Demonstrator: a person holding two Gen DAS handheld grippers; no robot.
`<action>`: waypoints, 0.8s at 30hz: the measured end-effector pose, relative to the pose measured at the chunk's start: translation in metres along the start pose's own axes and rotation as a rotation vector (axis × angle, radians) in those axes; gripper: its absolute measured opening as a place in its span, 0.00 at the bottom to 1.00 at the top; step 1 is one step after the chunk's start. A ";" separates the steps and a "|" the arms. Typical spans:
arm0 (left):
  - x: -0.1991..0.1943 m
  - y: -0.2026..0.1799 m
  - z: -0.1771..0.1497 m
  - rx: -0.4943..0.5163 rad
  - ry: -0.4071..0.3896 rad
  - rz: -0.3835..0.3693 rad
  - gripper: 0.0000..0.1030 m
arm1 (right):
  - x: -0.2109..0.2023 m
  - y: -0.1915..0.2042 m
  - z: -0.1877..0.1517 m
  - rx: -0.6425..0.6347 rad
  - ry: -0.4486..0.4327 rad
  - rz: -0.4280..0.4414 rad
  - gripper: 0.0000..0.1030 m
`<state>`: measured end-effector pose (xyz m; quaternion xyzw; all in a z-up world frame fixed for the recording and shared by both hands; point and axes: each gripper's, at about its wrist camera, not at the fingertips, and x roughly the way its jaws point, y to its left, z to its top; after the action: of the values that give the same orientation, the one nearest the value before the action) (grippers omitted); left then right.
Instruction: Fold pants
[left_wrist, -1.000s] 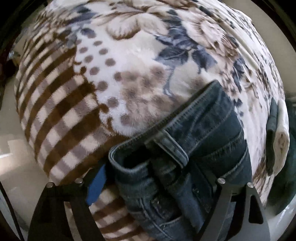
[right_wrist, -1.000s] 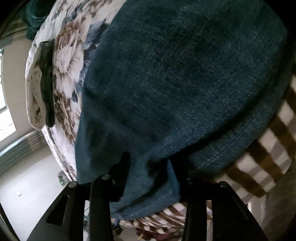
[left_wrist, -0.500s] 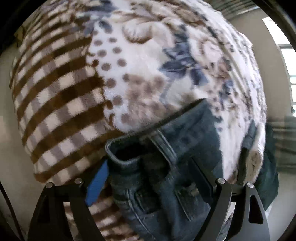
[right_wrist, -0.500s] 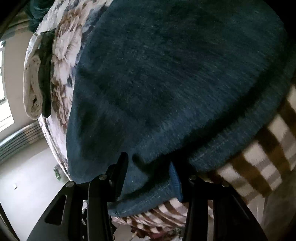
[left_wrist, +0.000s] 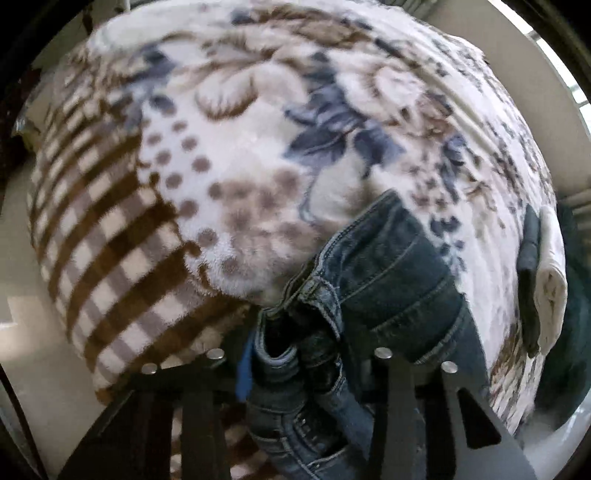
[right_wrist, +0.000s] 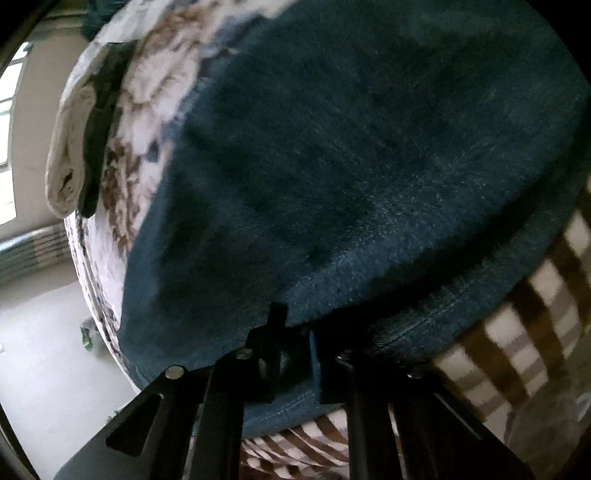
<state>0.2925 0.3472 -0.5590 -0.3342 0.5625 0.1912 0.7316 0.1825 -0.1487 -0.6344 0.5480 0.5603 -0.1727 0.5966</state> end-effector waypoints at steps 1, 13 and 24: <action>-0.011 0.000 -0.001 -0.015 -0.011 -0.008 0.33 | -0.005 0.004 -0.003 -0.022 -0.011 -0.004 0.11; -0.014 0.035 -0.014 0.003 0.087 0.030 0.34 | -0.056 0.022 -0.024 -0.250 -0.009 -0.053 0.09; -0.042 0.057 -0.010 -0.133 0.101 -0.063 0.60 | 0.004 -0.006 -0.003 -0.125 0.178 0.055 0.47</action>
<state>0.2364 0.3842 -0.5361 -0.4087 0.5739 0.1880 0.6843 0.1778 -0.1468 -0.6400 0.5380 0.6056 -0.0715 0.5820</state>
